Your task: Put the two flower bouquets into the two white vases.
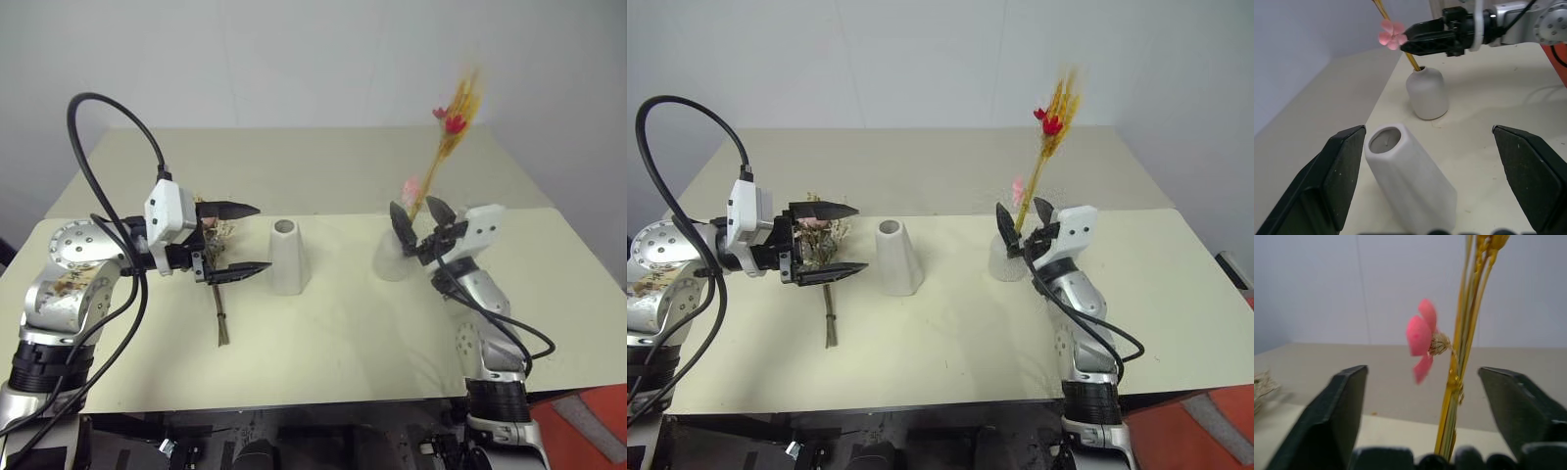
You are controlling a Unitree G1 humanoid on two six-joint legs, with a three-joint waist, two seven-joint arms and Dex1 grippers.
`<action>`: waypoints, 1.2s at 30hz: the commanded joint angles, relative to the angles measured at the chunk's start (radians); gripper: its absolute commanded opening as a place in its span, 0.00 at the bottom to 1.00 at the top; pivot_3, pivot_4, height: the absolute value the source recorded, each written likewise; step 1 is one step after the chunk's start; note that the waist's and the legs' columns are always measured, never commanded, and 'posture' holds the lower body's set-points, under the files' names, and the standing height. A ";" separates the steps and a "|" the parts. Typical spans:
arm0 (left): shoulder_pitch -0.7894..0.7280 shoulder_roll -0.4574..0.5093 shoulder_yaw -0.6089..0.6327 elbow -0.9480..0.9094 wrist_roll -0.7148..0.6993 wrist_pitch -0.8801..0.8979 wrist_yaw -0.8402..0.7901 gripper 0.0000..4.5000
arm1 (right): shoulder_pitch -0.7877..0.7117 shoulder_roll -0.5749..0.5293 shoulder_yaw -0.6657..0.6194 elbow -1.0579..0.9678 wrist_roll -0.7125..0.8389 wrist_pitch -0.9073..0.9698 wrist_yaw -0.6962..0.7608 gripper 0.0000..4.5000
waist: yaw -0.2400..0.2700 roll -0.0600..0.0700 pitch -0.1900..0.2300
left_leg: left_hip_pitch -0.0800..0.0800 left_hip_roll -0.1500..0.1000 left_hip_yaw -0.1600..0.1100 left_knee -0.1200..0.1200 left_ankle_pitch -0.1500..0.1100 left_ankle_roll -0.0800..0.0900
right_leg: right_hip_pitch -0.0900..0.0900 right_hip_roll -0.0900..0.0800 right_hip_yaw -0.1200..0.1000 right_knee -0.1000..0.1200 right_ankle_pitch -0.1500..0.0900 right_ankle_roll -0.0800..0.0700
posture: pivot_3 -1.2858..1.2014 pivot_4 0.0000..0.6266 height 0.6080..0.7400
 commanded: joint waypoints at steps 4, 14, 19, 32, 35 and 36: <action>0.010 0.002 0.029 -0.105 0.123 0.169 0.311 1.00 | 0.092 -0.154 -0.030 -0.248 0.077 0.244 0.021 0.99 | 0.003 0.000 0.000 | 0.000 0.000 0.000 0.000 0.000 0.000 | 0.000 0.000 0.000 0.000 0.000 0.000 | 0.52 0.24 1.00; -0.157 -0.030 0.051 -0.410 0.107 1.254 0.690 1.00 | 0.182 -0.622 -0.264 -0.429 0.282 0.556 0.266 0.99 | 0.018 -0.001 0.000 | 0.001 0.000 -0.001 0.001 0.000 0.000 | 0.003 0.001 0.000 -0.001 -0.002 0.004 | 0.52 0.24 1.00; -0.143 -0.122 0.124 -0.379 0.132 1.354 0.882 1.00 | 0.226 -0.736 -0.330 -0.447 0.351 0.559 0.416 0.99 | 0.017 -0.002 0.000 | 0.002 0.000 -0.001 0.000 0.000 0.000 | 0.003 0.001 0.001 -0.001 -0.001 0.002 | 0.52 0.24 1.00; -0.074 -0.433 0.207 -0.265 0.084 1.354 1.152 1.00 | 0.192 -0.738 -0.311 -0.461 0.334 0.570 0.383 0.99 | 0.038 -0.003 -0.001 | 0.000 -0.001 -0.002 0.002 0.000 0.000 | 0.003 -0.001 0.000 -0.002 -0.001 0.001 | 0.52 0.24 1.00; -0.080 -0.450 0.203 -0.209 0.089 1.354 1.169 1.00 | 0.207 -0.732 -0.332 -0.477 0.333 0.572 0.369 0.99 | 0.037 -0.003 -0.001 | 0.001 -0.002 -0.001 0.002 0.000 0.000 | 0.003 -0.001 0.000 -0.002 0.000 0.001 | 0.52 0.24 1.00; -0.093 -0.469 0.220 -0.185 0.095 1.354 1.181 1.00 | 0.215 -0.731 -0.334 -0.482 0.327 0.570 0.365 0.99 | 0.037 -0.003 -0.001 | 0.001 -0.002 -0.001 0.002 0.000 0.000 | 0.003 -0.001 0.000 -0.002 0.000 0.001 | 0.52 0.24 1.00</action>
